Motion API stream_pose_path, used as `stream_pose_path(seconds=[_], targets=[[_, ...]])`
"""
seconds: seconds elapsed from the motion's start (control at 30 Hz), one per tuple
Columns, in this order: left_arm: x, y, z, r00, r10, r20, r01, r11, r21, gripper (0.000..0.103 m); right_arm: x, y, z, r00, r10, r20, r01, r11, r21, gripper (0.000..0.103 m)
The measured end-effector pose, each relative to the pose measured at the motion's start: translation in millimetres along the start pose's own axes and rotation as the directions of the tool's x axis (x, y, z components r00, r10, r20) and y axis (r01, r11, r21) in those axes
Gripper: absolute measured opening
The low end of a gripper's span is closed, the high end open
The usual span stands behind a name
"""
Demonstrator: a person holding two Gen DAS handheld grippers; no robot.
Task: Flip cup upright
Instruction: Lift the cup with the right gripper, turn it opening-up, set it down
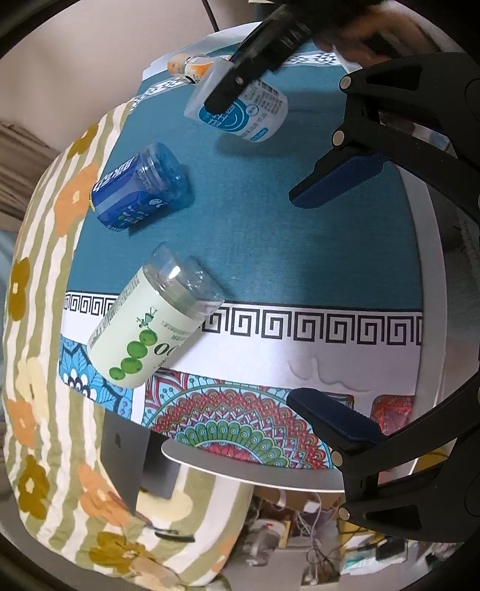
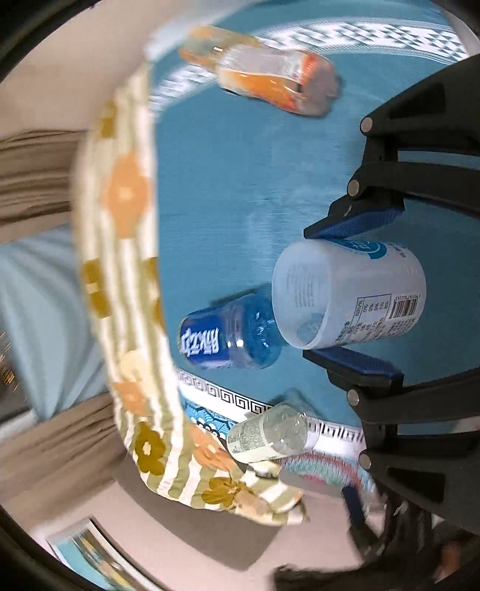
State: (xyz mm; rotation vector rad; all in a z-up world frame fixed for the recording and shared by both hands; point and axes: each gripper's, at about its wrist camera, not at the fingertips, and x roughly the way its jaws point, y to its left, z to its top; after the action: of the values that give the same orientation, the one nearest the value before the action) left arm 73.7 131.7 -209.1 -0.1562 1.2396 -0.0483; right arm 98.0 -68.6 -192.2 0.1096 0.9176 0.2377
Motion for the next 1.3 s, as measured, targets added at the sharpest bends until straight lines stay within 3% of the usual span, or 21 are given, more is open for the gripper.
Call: stream_pose_path(seconds=[0.17,0.37,0.93,0.97,1.03,1.07,1.1,1.3], targets=[[0.2,1.0,-9.0,0.999,0.043,0.015,-0.043,0.999,-0.004,0.103,2.9,19.6,-24.6,0.986,-0.074,0.148,0.096,0.985,-0.146,0.052],[5.1,0.3,-18.7,0.998,0.056,0.002,-0.056,0.998,-0.008,0.103,2.8,23.6,-45.1,0.974,-0.087,0.211,0.129,0.973,-0.194,0.053],[0.7,-7.1,-30.0,0.999,0.054,0.007,-0.054,0.999,-0.002,0.103,-10.1,17.0,-63.7,0.985,-0.049,0.168,0.077,0.983,-0.165,0.057],[0.4,-6.9,-30.7,0.998,0.055,0.007,-0.055,0.998,-0.004,0.103,-10.0,17.3,-63.2,0.985,-0.051,0.163,0.078,0.984,-0.161,0.059],[-0.8,-6.4,-31.9,0.998,0.055,0.011,-0.055,0.998,-0.010,0.103,-9.9,17.1,-62.9,0.985,-0.054,0.161,0.079,0.985,-0.155,0.074],[-1.7,-6.3,-32.6,0.998,0.055,0.013,-0.055,0.998,-0.012,0.103,-10.5,16.5,-63.0,0.985,-0.051,0.164,0.076,0.986,-0.150,0.088],[-3.1,-6.2,-33.5,0.998,0.056,0.015,-0.056,0.998,-0.015,0.103,-11.0,15.9,-62.8,0.985,-0.050,0.166,0.074,0.987,-0.145,0.096],[-15.0,-8.1,-36.1,0.996,0.076,0.041,-0.076,0.997,-0.019,0.103,-21.2,8.9,-57.9,0.984,-0.059,0.168,0.079,0.990,-0.117,0.102]])
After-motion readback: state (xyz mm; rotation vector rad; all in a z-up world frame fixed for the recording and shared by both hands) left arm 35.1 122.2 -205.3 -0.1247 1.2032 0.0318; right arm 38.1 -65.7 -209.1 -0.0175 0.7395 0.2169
